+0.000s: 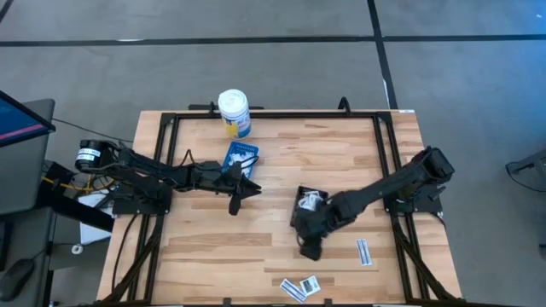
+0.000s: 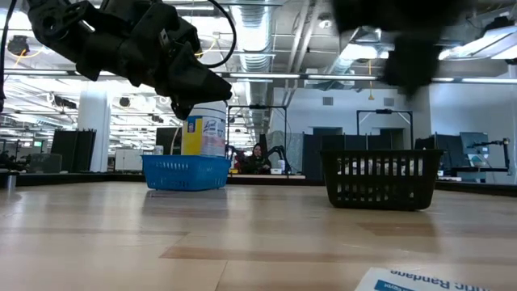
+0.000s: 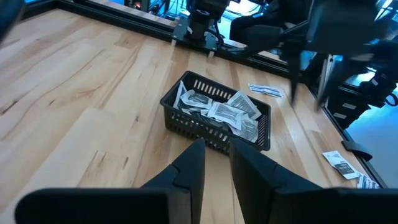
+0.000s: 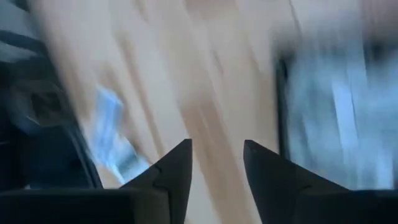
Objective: Pick & Place First Aid Supplies
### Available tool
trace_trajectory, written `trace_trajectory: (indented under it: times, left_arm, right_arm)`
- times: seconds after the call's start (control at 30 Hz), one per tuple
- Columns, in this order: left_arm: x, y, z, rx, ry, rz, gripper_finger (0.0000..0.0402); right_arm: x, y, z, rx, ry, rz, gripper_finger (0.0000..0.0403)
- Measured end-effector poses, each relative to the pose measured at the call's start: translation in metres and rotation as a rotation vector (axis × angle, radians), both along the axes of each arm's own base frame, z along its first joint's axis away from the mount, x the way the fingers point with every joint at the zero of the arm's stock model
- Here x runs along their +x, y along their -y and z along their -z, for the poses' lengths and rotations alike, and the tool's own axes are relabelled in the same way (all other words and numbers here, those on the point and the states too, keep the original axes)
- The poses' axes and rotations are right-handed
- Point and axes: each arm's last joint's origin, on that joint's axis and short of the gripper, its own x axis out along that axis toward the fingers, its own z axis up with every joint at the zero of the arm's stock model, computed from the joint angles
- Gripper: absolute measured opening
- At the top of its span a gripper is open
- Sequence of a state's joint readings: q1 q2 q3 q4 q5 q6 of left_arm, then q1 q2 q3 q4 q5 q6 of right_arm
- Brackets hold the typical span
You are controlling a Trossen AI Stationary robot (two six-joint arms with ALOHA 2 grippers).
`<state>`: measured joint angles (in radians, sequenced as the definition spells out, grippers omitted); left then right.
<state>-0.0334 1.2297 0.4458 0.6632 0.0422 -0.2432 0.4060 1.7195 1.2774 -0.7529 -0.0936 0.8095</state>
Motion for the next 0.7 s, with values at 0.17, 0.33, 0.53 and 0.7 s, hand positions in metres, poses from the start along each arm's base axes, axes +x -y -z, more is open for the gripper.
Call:
trace_trajectory:
  times: [0.17, 0.33, 0.53, 0.7]
  left_arm:
    - [0.000, 0.000, 0.000, 0.000, 0.000, 0.000, 0.0076]
    - [0.000, 0.000, 0.000, 0.001, 0.000, 0.000, 0.0076]
    - [0.000, 0.000, 0.000, 0.002, 0.000, 0.000, 0.0076]
    - [0.000, 0.000, 0.000, 0.002, 0.003, 0.000, 0.0076]
  right_arm:
    - [-0.050, -0.023, 0.007, -0.110, -0.373, 0.134, 0.0149]
    - [-0.085, -0.049, 0.010, -0.134, -0.557, 0.223, 0.0139]
    - [-0.110, -0.075, 0.029, -0.041, -0.626, 0.150, 0.0121]
    - [-0.127, -0.073, 0.026, -0.055, -0.605, 0.176, 0.0119]
